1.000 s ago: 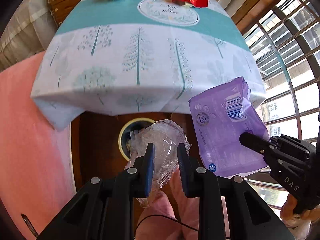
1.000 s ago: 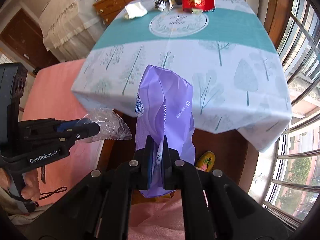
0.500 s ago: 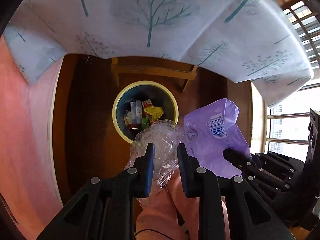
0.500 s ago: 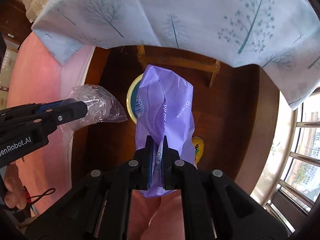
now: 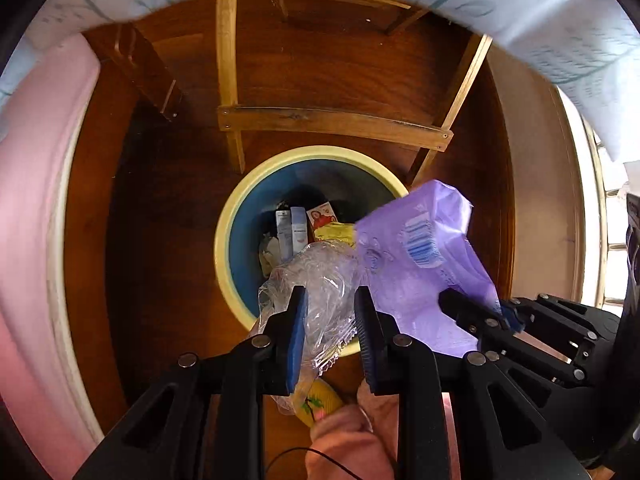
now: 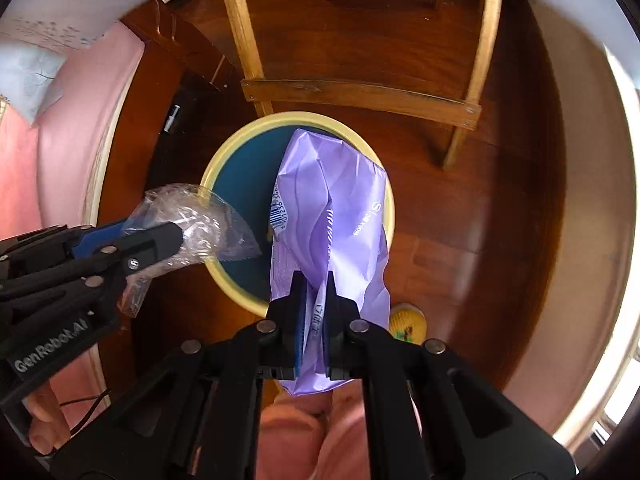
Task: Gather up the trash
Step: 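Carry the purple bag and clear plastic bag over the bin and open both tools, then move both open tools back toward the table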
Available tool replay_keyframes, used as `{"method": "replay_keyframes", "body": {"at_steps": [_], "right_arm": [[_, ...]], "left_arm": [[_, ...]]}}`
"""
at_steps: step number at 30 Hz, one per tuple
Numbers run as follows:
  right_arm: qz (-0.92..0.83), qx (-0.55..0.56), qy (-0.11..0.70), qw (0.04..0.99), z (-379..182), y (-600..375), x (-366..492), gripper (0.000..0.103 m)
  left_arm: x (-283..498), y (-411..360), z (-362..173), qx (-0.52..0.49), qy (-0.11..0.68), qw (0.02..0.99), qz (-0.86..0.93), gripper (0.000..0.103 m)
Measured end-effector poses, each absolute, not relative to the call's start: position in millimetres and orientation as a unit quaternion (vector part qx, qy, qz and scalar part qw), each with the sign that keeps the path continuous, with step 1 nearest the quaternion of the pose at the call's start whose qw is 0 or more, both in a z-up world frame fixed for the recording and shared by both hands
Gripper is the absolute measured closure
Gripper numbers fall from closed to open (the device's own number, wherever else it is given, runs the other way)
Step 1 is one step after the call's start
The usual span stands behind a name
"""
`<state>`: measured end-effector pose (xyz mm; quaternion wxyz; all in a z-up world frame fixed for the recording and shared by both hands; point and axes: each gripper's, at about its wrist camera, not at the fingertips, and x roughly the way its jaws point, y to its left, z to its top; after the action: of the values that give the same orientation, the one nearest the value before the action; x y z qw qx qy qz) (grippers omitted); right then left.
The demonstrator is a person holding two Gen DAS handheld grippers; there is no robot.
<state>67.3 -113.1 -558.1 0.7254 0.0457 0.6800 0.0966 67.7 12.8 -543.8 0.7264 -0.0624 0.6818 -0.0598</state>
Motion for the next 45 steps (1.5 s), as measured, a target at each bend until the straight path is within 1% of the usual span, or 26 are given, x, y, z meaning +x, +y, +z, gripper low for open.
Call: {"method": "replay_keyframes", "body": {"at_steps": [2, 3, 4, 5, 6, 7, 8, 9, 13, 16, 22, 27, 33, 38, 45], "right_arm": [[0.103, 0.048, 0.682, 0.722, -571, -111, 71, 0.098], [0.106, 0.052, 0.686, 0.718, -578, -112, 72, 0.097], [0.107, 0.055, 0.688, 0.715, -583, -114, 77, 0.091], [0.106, 0.054, 0.690, 0.714, -586, -115, 80, 0.084], [0.101, 0.051, 0.691, 0.714, -585, -118, 81, 0.074], [0.096, 0.049, 0.691, 0.715, -585, -121, 84, 0.063], [0.094, 0.052, 0.691, 0.715, -586, -120, 86, 0.058], [0.092, 0.062, 0.691, 0.714, -585, -122, 86, 0.054], [0.080, 0.082, 0.690, 0.715, -568, -127, 89, 0.054], [0.074, 0.088, 0.688, 0.717, -539, -125, 88, 0.054], [0.066, 0.107, 0.680, 0.723, -457, -130, 79, 0.054], [0.069, 0.083, 0.674, 0.731, -385, -132, 74, 0.054], [0.075, 0.067, 0.647, 0.756, -292, -137, 65, 0.054], [0.075, 0.068, 0.612, 0.784, -219, -139, 53, 0.054], [0.068, 0.053, 0.555, 0.827, -140, -132, 47, 0.054]], "left_arm": [[74, 13, -553, -0.060, 0.687, 0.722, -0.067, 0.072], [75, 15, -556, -0.058, 0.686, 0.722, -0.069, 0.059], [76, 17, -559, -0.057, 0.687, 0.721, -0.067, 0.051], [77, 21, -558, -0.059, 0.688, 0.721, -0.059, 0.048], [77, 27, -559, -0.068, 0.690, 0.719, -0.054, 0.042], [77, 32, -559, -0.078, 0.692, 0.716, -0.051, 0.033], [77, 37, -557, -0.086, 0.693, 0.715, -0.046, 0.030], [76, 43, -552, -0.090, 0.691, 0.716, -0.042, 0.030], [72, 56, -526, -0.093, 0.687, 0.720, -0.030, 0.030], [65, 63, -486, -0.104, 0.683, 0.723, -0.027, 0.030], [57, 66, -393, -0.107, 0.660, 0.743, -0.024, 0.030], [47, 63, -313, -0.089, 0.642, 0.762, -0.013, 0.030], [31, 59, -230, -0.092, 0.623, 0.777, -0.010, 0.030], [20, 52, -168, -0.079, 0.592, 0.801, -0.030, 0.030], [8, 33, -93, -0.031, 0.540, 0.838, -0.067, 0.030]]}}
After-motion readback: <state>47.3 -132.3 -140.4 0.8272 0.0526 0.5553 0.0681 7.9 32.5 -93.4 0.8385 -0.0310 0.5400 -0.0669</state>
